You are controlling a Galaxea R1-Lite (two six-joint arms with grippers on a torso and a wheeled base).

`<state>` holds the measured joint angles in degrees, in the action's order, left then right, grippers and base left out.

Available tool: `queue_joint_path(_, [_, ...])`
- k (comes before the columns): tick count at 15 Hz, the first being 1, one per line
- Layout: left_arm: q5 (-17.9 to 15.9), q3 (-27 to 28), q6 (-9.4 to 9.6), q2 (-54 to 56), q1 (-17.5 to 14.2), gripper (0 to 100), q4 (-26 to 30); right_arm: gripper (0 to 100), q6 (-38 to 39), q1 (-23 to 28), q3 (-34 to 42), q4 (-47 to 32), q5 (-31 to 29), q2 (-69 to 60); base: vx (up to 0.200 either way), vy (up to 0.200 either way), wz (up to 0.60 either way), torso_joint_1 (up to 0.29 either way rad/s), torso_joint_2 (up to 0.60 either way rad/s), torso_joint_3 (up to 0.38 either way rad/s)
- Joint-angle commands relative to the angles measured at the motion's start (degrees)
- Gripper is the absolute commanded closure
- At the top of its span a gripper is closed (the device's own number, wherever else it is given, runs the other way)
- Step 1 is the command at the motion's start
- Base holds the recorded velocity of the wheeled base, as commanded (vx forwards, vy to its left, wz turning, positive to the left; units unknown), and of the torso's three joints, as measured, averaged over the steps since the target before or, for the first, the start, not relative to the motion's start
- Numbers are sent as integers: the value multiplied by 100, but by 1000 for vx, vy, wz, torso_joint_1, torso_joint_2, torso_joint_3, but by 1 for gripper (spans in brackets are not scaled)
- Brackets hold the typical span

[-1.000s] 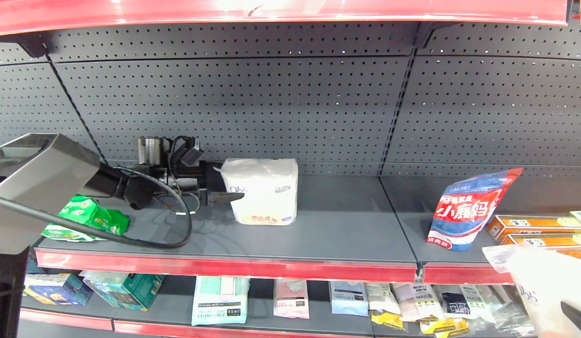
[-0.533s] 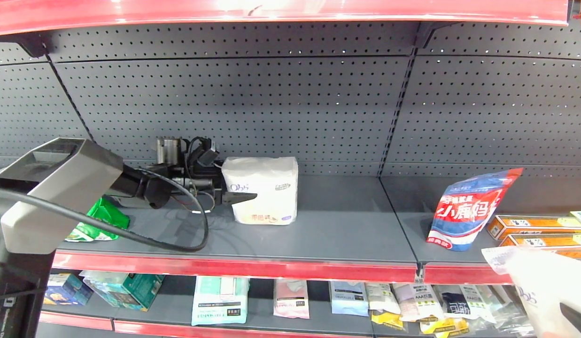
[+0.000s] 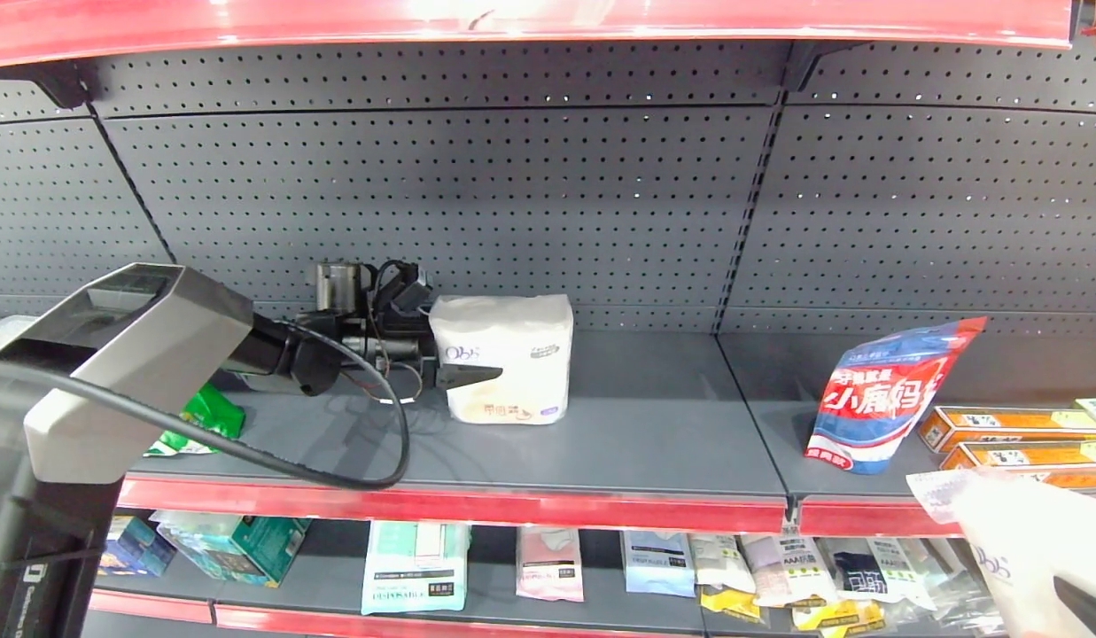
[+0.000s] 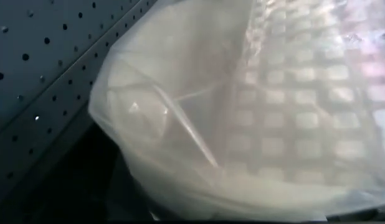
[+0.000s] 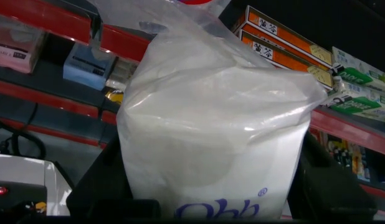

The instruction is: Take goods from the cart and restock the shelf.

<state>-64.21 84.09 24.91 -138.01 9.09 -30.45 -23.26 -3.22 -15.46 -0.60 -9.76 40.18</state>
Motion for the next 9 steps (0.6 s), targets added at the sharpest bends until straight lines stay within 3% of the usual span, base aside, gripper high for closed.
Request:
queue_joint_path(1, [137, 204, -3, -103, 93, 0, -13, 100, -3, -3, -1, -2, 1, 7, 0, 0, 0, 0, 0, 0])
queue_joint_path(9, [391, 415, -161, -253, 180, 0, -31, 100, 6, -3, 43, -2, 1, 25, 0, 0, 0, 0, 0, 0])
